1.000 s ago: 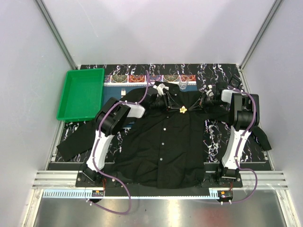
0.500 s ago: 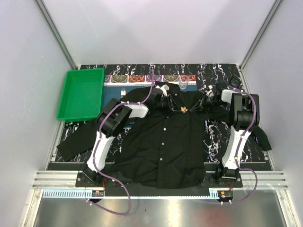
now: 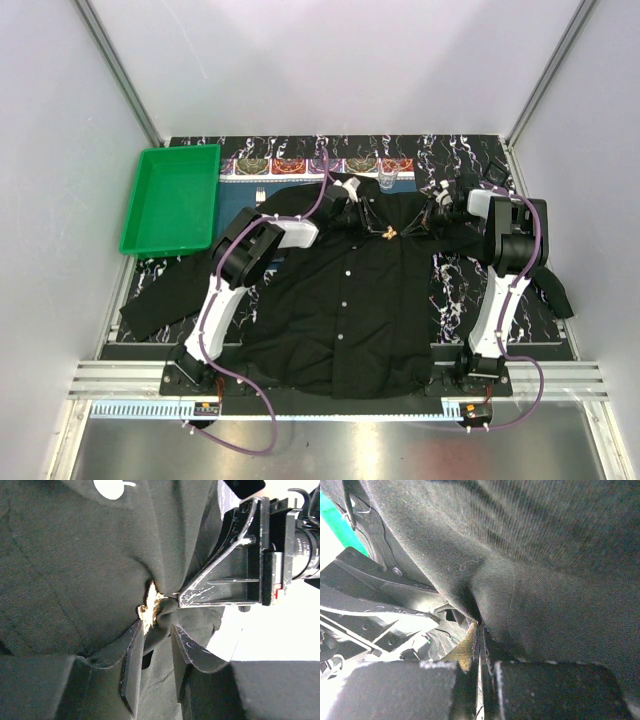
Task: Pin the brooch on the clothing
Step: Pin the brooch to the clothes.
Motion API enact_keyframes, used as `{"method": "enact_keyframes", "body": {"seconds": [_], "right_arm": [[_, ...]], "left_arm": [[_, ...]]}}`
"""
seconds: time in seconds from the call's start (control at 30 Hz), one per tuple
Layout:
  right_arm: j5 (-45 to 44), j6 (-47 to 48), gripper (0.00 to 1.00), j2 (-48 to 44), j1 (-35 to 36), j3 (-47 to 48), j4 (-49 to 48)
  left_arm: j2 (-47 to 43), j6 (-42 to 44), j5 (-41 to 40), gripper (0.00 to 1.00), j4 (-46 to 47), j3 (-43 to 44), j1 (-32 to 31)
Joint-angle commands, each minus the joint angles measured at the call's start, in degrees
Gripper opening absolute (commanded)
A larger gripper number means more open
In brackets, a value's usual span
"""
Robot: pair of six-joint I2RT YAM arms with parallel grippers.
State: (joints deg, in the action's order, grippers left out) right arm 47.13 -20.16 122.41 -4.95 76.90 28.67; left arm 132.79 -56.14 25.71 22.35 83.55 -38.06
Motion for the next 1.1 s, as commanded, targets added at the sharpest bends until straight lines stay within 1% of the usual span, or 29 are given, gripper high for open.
{"method": "enact_keyframes", "body": {"seconds": [0.0,0.13,0.23,0.33,0.47,0.53,0.63,0.7,0.73,0.83,1.0,1.07], "right_arm": [[-2.0,1.4,0.00,-1.6,-0.3,1.1,1.7],[-1.9,1.4,0.00,-1.6,-0.3,1.3,1.7],[-1.9,1.6,0.00,-1.7,-0.3,1.1,1.7],[-1.9,1.6,0.00,-1.9,-0.3,1.1,1.7],[-1.9,1.8,0.00,-2.0,-0.3,1.0,1.8],[-1.9,1.8,0.00,-1.9,-0.3,1.0,1.7],[-1.8,1.8,0.00,-1.8,-0.3,0.9,1.7],[-1.7,1.9,0.00,-1.9,-0.3,1.0,1.7],[-1.6,1.8,0.00,-2.0,-0.3,1.0,1.7],[-1.0,1.9,0.00,-1.9,-0.3,1.0,1.7],[0.3,2.6,0.00,-2.4,-0.2,0.8,2.1],[0.9,3.0,0.00,-2.6,-0.2,0.9,2.4]], "left_arm": [[0.5,-2.0,0.2,0.31,1.2,1.5,-0.5],[0.5,-2.9,0.6,0.31,1.1,1.4,-0.5],[0.5,-4.7,1.3,0.35,0.8,1.4,-0.6],[-0.6,-6.3,1.4,0.39,1.8,-1.1,-0.5],[-1.4,-8.1,0.4,0.39,2.4,-4.1,-0.2],[-1.7,-8.0,-0.2,0.40,1.0,-4.0,-0.2],[-2.0,-8.5,-1.2,0.40,1.3,-4.4,-0.3],[-1.7,-8.5,-0.6,0.38,2.5,-3.9,-0.3],[-1.1,-8.8,-0.6,0.34,2.3,-3.5,-0.3],[-0.1,-9.0,-0.1,0.29,3.5,-2.3,-0.3],[0.7,-8.7,-0.7,0.25,3.7,-1.1,-0.2],[0.8,-8.1,-0.7,0.20,3.8,-0.8,-0.2]]}}
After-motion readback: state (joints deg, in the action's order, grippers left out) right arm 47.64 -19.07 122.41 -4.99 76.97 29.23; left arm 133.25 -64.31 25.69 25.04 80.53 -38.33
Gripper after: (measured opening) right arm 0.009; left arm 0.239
